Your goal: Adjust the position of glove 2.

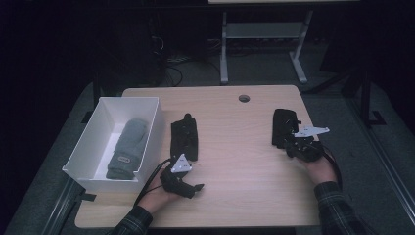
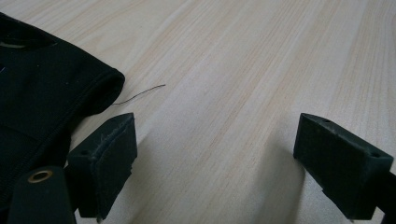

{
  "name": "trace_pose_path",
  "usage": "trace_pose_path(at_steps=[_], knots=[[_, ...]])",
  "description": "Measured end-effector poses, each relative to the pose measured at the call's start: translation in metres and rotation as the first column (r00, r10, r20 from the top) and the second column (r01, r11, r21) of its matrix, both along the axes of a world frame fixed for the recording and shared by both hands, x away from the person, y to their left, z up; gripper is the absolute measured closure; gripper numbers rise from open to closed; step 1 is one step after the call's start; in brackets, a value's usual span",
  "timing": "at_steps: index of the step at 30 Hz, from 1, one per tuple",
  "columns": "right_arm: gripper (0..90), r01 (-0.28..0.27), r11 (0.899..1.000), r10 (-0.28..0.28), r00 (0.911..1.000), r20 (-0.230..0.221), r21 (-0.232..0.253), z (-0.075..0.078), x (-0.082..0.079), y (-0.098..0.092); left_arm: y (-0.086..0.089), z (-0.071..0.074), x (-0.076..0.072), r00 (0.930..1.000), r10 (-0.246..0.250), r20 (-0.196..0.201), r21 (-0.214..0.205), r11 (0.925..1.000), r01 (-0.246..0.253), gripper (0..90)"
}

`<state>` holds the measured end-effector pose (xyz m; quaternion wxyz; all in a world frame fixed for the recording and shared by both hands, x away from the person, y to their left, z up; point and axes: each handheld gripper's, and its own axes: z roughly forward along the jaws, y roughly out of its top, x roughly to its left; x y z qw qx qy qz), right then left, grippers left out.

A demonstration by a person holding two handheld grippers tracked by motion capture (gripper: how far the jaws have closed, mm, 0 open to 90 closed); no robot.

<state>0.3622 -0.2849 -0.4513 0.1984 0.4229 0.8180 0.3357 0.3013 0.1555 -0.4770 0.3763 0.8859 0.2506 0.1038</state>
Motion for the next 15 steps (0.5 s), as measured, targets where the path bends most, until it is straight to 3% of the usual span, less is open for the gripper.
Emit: trace_pose_path(at_steps=[10, 15], knots=[[90.0, 0.042, 0.999, -0.042, 0.9991, -0.006, -0.028, -0.007, 0.013, -0.013, -0.001, 0.0, 0.0, 1.0, 0.004, -0.001, 0.001, 1.0, -0.004, 12.6], [90.0, 0.038, 0.998, -0.04, 0.9985, -0.038, -0.051, -0.013, 0.014, -0.015, -0.001, 0.0, 0.0, 1.0, 0.006, -0.002, -0.001, 1.0, -0.006, 12.6]])
